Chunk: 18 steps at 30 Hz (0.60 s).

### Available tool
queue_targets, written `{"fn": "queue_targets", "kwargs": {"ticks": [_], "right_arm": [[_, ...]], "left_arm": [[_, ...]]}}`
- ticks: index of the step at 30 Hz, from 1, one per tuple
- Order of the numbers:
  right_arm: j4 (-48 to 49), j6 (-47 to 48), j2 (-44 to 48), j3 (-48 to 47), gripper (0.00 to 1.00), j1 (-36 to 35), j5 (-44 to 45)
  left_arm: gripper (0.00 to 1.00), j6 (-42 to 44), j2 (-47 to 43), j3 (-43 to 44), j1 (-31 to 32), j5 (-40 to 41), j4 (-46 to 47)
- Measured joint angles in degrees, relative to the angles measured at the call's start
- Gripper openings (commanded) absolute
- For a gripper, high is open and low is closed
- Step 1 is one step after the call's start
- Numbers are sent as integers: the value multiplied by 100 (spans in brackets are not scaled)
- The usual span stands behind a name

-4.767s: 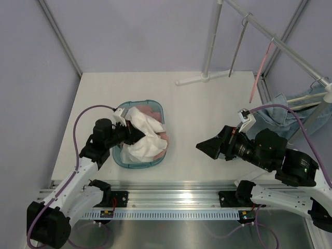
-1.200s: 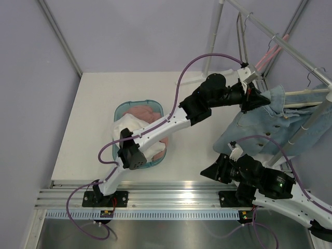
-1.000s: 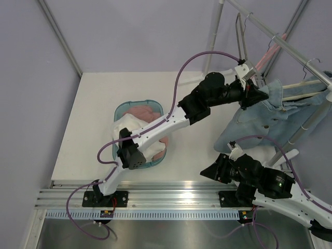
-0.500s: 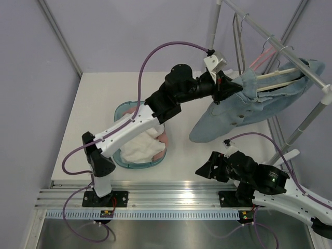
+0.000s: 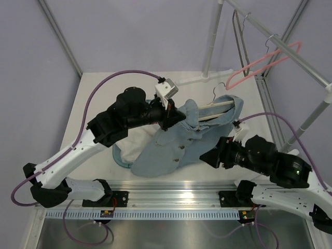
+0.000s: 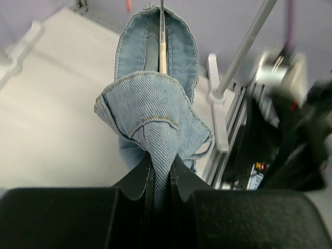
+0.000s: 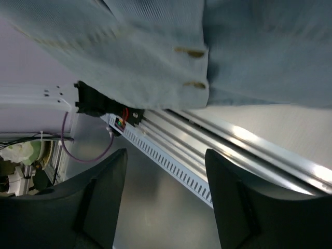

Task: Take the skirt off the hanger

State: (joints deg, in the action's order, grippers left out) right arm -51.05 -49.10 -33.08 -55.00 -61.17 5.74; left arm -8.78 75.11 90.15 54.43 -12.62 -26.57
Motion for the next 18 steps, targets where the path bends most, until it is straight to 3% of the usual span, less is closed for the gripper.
{"fn": "queue_targets", "kwargs": {"ticks": [6, 13, 18], "right_arm": [[133, 693, -492, -1545, 57, 0, 914], [638, 1338, -1749, -2378, 53, 0, 1482], [1014, 1491, -2660, -2378, 53, 0, 1440]], "left_arm": [[0, -149, -1384, -1333, 0, 81, -509], [0, -444, -2297, -2094, 4, 35, -890], [0, -592, -2691, -2234, 4, 22, -1043]]}}
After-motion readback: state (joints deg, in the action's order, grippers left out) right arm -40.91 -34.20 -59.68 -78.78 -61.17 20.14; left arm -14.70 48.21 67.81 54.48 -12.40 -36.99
